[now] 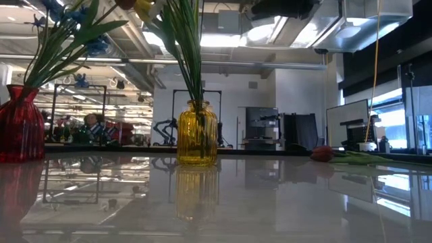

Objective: Sort flowers into vase by color
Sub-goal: Adjust the red flower vase

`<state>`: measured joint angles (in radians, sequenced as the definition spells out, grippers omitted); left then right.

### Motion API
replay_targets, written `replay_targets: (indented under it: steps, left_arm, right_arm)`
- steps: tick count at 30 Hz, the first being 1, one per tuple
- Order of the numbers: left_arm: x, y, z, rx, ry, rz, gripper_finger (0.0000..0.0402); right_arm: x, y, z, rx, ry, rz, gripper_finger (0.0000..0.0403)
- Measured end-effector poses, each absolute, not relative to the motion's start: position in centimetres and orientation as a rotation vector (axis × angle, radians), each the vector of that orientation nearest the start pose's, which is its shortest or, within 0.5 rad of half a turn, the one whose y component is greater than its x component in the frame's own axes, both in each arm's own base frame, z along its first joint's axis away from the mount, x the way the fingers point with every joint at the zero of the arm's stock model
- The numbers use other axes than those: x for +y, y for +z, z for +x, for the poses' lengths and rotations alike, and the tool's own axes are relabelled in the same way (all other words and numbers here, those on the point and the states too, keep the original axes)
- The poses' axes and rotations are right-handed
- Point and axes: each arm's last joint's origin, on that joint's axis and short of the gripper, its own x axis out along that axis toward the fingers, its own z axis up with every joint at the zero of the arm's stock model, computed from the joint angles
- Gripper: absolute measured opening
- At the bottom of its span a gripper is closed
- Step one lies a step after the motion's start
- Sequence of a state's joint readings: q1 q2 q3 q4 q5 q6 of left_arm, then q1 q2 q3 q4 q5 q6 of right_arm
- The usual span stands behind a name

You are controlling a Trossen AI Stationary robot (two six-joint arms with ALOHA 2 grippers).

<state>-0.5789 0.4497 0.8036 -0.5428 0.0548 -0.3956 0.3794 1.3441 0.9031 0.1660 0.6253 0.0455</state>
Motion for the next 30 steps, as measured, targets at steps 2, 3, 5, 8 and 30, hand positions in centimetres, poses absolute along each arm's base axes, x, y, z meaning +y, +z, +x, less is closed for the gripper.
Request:
replay_targets:
  steps: [2,3,5,8,30]
  left_arm:
    - [-5.7,33.5,8.3,0.41,-0.584,-0.377,0.0082]
    - [-6.1,33.2,8.8,0.462,-0.574,-0.404,0.008]
    - [-6.9,32.5,9.7,0.582,-0.558,-0.471,0.0075]
    - [-8.0,31.9,10.6,0.745,-0.528,-0.528,0.0068]
    - [-13.8,25.4,10.1,1.28,0.312,-0.555,0.0038]
  right_arm:
    - [9.4,28.5,28.1,0.243,-0.233,-0.088,0.0331]
    - [9.4,28.5,28.1,0.247,-0.233,-0.09,0.0331]
    - [9.4,28.4,28.1,0.252,-0.233,-0.092,0.0331]
    - [9.4,28.4,28.1,0.25,-0.233,-0.092,0.0331]
    - [9.5,28.0,28.0,0.294,-0.176,-0.096,0.0331]
